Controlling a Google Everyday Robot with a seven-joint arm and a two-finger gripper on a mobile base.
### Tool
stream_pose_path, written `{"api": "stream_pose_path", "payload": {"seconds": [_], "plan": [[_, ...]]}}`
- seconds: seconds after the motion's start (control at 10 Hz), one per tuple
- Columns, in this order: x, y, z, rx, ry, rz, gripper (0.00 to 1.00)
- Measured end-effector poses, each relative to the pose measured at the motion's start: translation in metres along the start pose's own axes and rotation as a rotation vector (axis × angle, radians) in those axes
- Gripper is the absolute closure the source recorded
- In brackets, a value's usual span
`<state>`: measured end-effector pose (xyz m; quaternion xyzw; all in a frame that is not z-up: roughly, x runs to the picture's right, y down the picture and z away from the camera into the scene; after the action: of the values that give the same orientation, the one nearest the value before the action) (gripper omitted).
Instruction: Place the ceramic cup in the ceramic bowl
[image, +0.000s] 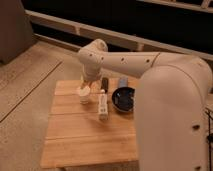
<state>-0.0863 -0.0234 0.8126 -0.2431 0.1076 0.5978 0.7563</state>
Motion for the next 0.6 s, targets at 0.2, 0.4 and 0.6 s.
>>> {"api": "stream_pose_path", "payload": {"seconds": [0.2,0.4,0.6], "plan": [[-0.014,0.002,0.017,-0.01,0.033,-0.023,0.35],[-0.023,0.003,0.044,-0.02,0.084,-0.028,0.35],[-0.027,-0.001,0.059,-0.033,0.116,-0.01,0.35]]}}
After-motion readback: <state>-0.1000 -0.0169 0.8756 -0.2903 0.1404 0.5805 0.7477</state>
